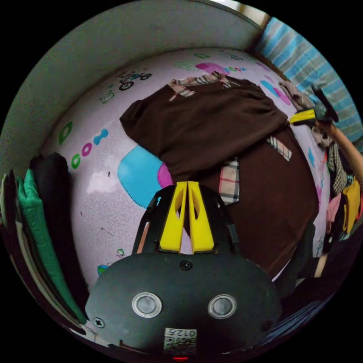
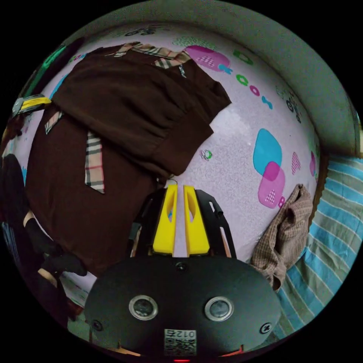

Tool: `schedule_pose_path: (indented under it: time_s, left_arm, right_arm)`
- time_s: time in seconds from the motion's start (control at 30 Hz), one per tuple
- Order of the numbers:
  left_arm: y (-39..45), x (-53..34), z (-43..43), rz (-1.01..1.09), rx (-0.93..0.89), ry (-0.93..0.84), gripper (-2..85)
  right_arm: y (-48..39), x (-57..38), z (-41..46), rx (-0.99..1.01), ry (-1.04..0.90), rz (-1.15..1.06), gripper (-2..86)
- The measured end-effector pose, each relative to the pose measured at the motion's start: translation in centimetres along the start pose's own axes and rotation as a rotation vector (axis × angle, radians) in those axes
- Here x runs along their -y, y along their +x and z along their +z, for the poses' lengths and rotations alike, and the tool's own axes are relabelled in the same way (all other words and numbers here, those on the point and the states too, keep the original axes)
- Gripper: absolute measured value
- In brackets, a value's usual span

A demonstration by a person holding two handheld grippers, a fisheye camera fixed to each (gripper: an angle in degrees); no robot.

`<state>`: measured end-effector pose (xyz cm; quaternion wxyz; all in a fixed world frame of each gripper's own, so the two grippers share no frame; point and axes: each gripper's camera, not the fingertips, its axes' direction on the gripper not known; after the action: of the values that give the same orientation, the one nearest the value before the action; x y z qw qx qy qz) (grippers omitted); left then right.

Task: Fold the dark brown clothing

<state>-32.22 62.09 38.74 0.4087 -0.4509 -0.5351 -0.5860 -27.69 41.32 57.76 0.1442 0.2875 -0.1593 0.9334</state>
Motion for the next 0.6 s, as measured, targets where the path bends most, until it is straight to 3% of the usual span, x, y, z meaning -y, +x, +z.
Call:
schedule_pose_path:
  time_s: [0.2, 0.37, 0.6]
  left_arm:
    - [-5.9, 3.2, -2.3, -0.057, 0.131, 0.114, 0.2]
    - [-8.5, 7.5, -1.6, -0.067, 0.202, 0.096, 0.3]
    - [-7.1, 9.7, 0.8, 0.097, 0.316, 0.069, 1.1]
  right_arm:
    - [1.4, -1.1, -3.0, 0.085, 0.125, 0.118, 3.3]
    - [1.6, 0.4, -3.3, 0.097, 0.171, 0.164, 3.5]
    - [3.3, 1.1, -1.5, 0.19, 0.196, 0.242, 1.1]
